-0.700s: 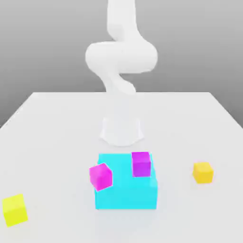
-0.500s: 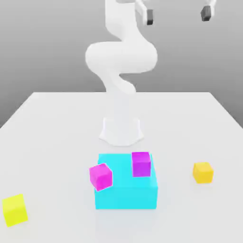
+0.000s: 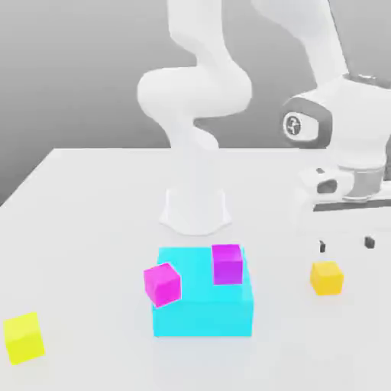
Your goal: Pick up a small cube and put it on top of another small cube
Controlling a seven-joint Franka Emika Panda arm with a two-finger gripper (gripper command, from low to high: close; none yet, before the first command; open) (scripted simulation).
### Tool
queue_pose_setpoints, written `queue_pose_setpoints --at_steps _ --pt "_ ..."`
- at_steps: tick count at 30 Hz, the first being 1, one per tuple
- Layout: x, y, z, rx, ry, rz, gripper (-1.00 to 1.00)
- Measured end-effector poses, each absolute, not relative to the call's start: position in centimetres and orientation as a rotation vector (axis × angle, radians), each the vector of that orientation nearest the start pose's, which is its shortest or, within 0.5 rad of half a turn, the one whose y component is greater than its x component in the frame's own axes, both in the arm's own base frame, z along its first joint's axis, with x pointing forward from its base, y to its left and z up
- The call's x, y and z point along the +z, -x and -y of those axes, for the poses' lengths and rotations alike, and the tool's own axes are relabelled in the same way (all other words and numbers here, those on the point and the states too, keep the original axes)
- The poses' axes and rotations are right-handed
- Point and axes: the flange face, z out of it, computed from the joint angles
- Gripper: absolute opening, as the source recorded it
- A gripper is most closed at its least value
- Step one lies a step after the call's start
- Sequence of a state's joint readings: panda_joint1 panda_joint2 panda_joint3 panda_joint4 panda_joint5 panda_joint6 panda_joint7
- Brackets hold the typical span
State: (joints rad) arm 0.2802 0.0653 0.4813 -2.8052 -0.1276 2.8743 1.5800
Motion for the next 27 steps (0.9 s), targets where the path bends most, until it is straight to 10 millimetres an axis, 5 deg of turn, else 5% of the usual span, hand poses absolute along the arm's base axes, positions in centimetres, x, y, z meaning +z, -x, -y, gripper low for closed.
queue_pose_setpoints --at_steps 6,7,14,21,23,27 --pt "13.3 -25.7 -26.7 0.003 2.95 -1.074 0.0" --pt "12.8 -25.6 -26.6 0.002 2.951 -1.074 -1.0" --pt "12.9 -25.6 -26.6 0.001 2.949 -1.074 -1.0" --pt "18.6 -25.8 -26.7 0.0 2.953 -1.072 -1.0" --pt "19.3 -29.0 -25.1 0.014 2.933 -1.139 -1.0" --pt "20.1 -36.9 -18.7 0.041 2.869 -1.299 -1.0"
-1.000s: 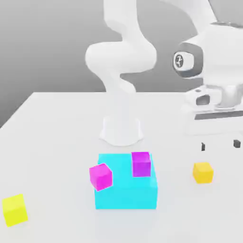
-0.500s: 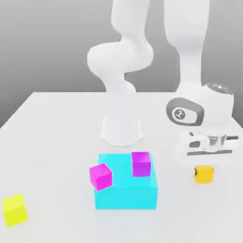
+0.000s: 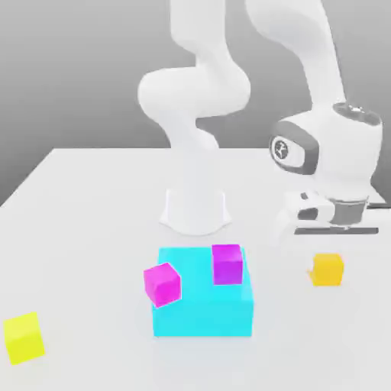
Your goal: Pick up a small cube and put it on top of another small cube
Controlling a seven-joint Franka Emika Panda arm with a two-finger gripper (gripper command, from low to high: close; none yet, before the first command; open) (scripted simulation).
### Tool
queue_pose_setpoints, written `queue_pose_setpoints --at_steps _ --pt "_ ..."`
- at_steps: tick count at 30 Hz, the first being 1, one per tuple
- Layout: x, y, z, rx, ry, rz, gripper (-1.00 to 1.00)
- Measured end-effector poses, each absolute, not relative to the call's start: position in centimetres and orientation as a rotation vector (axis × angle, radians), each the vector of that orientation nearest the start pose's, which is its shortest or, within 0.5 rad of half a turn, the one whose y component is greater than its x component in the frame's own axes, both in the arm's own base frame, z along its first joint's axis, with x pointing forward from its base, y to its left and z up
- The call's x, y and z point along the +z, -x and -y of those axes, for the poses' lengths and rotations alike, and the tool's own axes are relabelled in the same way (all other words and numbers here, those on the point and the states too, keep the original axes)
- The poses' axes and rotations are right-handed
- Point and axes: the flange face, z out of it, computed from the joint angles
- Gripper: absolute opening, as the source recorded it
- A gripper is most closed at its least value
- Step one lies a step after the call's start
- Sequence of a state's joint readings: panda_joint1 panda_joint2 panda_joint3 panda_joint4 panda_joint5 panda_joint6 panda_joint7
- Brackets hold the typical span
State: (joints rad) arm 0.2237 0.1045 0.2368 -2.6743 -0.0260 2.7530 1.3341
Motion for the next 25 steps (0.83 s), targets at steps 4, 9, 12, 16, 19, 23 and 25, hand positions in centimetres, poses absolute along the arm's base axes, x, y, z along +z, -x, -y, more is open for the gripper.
queue_pose_setpoints --at_steps 4,9,12,16,19,23,25 --pt "20.9 -43.0 -9.6 0.052 2.788 -1.46 -1.0" --pt "22.0 -46.1 2.5 0.048 2.681 -1.64 -1.0" --pt "22.7 -46.1 9.9 0.041 2.617 -1.738 -1.0" --pt "23.5 -44.1 19.7 0.022 2.517 -1.877 -1.0" --pt "20.6 -42.1 26.6 0.004 2.436 -1.98 -1.0" --pt "19.2 -41.7 27.6 0.002 2.424 -1.995 1.0" --pt "19.2 -41.7 27.6 0.002 2.424 -1.995 1.0"
